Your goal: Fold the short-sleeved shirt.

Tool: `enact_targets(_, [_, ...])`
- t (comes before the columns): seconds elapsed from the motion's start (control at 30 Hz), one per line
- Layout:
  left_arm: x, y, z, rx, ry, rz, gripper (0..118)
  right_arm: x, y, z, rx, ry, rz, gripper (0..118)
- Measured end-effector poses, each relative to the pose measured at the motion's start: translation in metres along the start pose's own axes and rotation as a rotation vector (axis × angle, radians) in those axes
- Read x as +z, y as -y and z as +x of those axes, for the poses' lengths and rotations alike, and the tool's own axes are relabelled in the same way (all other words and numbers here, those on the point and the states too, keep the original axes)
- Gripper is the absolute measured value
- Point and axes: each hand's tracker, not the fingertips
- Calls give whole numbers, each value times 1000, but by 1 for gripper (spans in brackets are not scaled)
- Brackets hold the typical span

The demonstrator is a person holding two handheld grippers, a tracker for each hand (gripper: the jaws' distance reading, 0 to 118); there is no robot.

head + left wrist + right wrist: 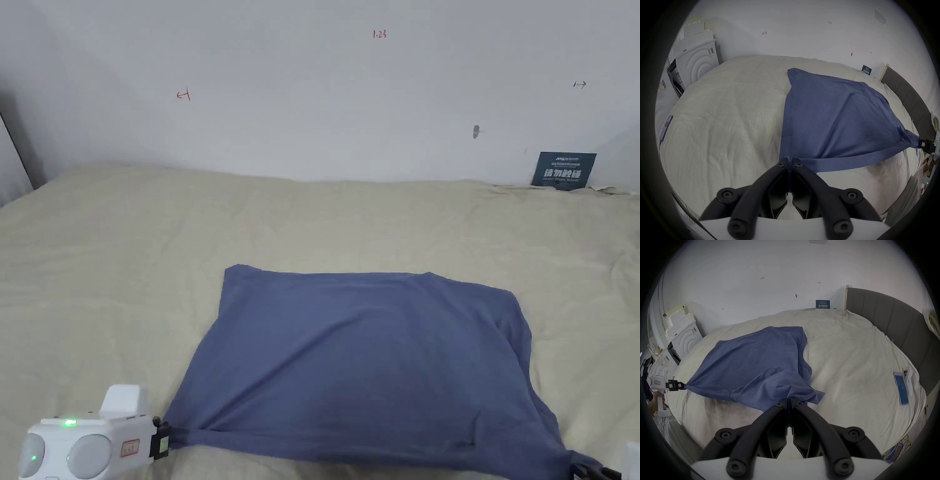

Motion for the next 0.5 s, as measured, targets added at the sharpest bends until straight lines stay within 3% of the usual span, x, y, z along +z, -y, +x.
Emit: enact_targets(0.5, [7,41,-4,-32,-23,-68,1,0,49,4,-66,23,-137,1])
